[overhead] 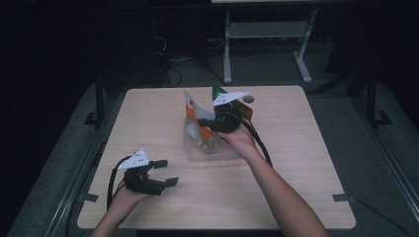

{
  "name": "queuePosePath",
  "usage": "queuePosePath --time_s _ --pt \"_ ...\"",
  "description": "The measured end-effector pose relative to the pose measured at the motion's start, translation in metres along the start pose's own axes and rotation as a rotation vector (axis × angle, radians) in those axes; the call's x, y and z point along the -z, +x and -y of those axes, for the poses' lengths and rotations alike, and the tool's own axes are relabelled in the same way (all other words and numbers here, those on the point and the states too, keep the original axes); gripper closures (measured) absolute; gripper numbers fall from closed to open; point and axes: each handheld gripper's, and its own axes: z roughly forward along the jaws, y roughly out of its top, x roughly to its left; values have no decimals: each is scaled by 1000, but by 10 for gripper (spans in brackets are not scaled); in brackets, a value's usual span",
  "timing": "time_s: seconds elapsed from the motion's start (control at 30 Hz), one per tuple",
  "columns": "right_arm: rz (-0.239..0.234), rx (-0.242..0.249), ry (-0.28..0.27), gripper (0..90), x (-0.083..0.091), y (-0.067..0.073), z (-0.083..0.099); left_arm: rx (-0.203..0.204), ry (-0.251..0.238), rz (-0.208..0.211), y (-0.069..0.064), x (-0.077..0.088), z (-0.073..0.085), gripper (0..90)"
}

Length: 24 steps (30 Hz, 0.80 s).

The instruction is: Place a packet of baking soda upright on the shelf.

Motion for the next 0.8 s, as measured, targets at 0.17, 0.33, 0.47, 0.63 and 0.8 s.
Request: queuePosePath --time_s 0.17,0.33,0.47,0.63,0.8 --pt "-10 -15 -2 898 -1 0 8 -6 17 0 -2 -5 0 181" --pt "-12 -16 -5 871 2 0 10 -24 43 0 -3 -10 -1 180" --pt "-19 -9 -19 776 9 3 9 -24 55 -1 -3 -13 -1 180" --pt "17 19 -27 674 19 8 11 -33 57 4 -4 -14 0 181" --pt "55 40 -25 603 26 16 14 -31 57 3 -5 -14 1 180"
